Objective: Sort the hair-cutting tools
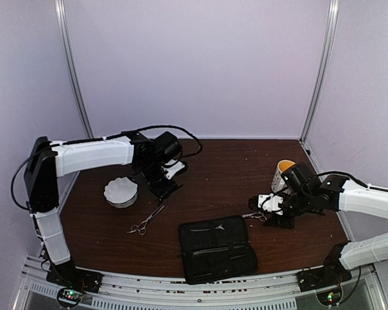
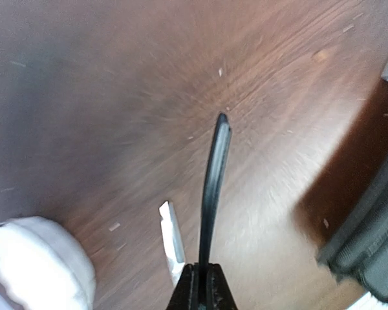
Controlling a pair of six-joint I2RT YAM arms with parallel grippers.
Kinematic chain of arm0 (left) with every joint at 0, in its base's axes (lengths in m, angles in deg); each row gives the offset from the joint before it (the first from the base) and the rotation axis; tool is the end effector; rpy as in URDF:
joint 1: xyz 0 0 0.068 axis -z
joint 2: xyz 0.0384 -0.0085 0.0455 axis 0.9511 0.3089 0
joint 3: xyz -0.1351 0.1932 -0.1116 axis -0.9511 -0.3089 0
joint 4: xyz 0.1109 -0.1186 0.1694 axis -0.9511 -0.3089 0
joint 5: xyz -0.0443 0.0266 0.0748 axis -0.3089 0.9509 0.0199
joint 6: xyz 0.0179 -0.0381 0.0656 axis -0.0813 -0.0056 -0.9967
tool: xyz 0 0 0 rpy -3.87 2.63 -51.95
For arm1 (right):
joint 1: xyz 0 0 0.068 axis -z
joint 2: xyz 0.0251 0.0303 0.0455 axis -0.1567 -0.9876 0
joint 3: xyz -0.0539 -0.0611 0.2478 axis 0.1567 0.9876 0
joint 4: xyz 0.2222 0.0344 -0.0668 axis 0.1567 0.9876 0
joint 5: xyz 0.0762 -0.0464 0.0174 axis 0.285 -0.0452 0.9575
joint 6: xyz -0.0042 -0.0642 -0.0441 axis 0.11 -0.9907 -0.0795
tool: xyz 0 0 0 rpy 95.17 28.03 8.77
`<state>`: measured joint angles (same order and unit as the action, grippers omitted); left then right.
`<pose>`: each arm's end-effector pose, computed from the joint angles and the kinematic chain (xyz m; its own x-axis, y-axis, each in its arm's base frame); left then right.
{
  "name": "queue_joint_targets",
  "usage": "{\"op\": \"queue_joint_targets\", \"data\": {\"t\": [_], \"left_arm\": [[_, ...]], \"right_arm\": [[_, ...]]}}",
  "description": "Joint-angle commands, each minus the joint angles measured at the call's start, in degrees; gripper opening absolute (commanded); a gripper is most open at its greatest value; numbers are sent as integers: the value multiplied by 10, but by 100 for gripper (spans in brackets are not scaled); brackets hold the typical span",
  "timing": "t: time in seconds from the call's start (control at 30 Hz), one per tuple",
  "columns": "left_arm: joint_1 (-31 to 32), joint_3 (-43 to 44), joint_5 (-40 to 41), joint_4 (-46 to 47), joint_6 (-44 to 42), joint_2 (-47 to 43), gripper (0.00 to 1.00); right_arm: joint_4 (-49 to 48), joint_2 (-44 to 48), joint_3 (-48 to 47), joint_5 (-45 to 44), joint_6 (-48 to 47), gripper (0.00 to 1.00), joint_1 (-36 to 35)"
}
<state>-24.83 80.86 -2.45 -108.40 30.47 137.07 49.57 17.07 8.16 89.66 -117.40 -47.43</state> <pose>0.2507 -0.2670 0.1845 -0.7789 0.5758 -0.2484 0.5964 0.8026 -0.0096 0.1469 0.1394 0.1883 -0.0587 -0.8261 -0.5604 -0.9694 0.1813 -0.1657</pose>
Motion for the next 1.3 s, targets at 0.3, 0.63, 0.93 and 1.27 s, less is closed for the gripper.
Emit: {"op": "queue_joint_targets", "data": {"t": [0.3,0.63,0.93,1.27], "left_arm": [[183,48,123,-160,-84,-78,0],[236,156,113,-241,-103,54,0],[243,209,94,-251,-110,114,0],[259,208,42,-259,-86,143,0]], "right_arm": [[15,-85,-100,78,93,47,3],[2,-160,-128,132,153,48,4],[27,-206,-130,96,143,47,3],[41,-219,-121,105,126,47,4]]}}
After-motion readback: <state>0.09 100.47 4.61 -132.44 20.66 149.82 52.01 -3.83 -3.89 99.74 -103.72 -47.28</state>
